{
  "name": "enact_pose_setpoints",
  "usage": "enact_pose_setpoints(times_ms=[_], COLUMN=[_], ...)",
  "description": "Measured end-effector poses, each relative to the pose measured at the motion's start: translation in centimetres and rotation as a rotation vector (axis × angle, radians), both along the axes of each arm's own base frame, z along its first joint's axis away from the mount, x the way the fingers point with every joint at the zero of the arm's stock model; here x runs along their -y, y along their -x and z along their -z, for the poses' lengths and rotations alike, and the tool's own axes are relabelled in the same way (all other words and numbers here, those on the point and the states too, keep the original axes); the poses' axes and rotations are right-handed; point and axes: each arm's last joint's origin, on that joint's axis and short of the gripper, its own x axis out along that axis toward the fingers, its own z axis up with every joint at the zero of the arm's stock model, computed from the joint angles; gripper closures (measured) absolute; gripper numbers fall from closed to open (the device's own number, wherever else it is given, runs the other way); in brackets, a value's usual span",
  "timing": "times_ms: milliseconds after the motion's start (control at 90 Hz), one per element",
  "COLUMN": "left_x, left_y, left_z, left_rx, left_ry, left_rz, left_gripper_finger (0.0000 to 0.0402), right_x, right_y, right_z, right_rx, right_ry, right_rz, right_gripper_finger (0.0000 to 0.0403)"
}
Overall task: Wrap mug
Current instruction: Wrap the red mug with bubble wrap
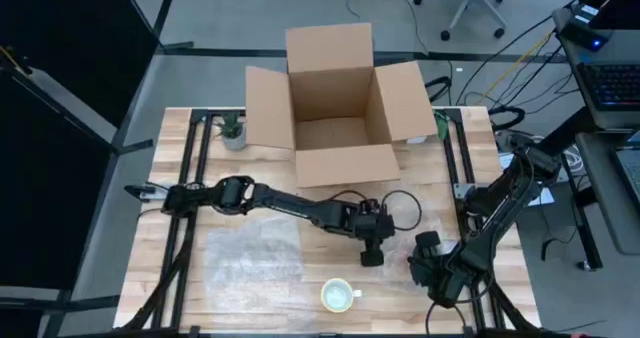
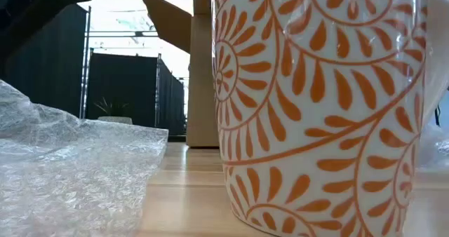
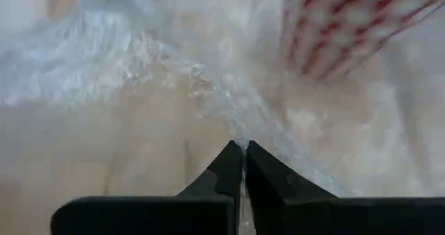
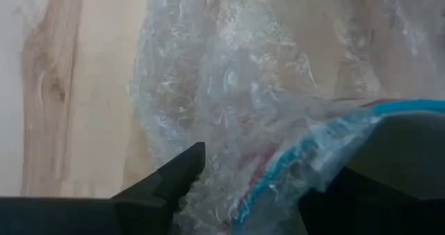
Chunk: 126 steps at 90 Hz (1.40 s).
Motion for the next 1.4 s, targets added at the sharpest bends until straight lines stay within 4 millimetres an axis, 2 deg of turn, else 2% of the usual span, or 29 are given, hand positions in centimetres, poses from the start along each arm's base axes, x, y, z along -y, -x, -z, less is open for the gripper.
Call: enact_pose_setpoints(times_ms=[233, 422, 656, 844, 1089, 1300, 1400], left_x=[0.6, 0.6, 0.7, 0.7, 1.1, 1.1, 1.1], left_y=[-0.9, -1.0, -0.9, -1.0, -1.1, -1.1, -1.1], left_z=[-1.8, -1.9, -2.0, -2.0, -2.5, -2.5, -2.5], left_rx=[0.163, 0.173, 0.176, 0.178, 0.228, 0.228, 0.228], left_ry=[0.01, 0.014, 0.016, 0.017, 0.041, 0.043, 0.043], left_rz=[0.046, 0.051, 0.055, 0.055, 0.079, 0.082, 0.082], left_gripper_finger=[0.0401, 0.0401, 0.0401, 0.0401, 0.0401, 0.0401, 0.0401], right_x=[0.0, -0.2, -0.8, -0.9, -0.3, -0.1, -0.1], right_y=[0.0, -0.1, -0.8, -0.9, -0.6, -1.2, -1.4], right_z=[0.0, -0.4, -3.5, -5.9, -7.9, -10.0, -10.4], right_rx=[0.001, -0.021, -0.022, -0.019, -0.037, 0.1, 0.128], right_ry=[-0.022, -0.049, -0.05, 0.002, 0.098, 0.162, 0.17], right_rz=[0.064, 0.099, 0.106, 0.087, 0.091, 0.11, 0.107], right_gripper_finger=[0.0219, 0.0195, 0.0164, 0.0167, 0.0171, 0.0171, 0.0172])
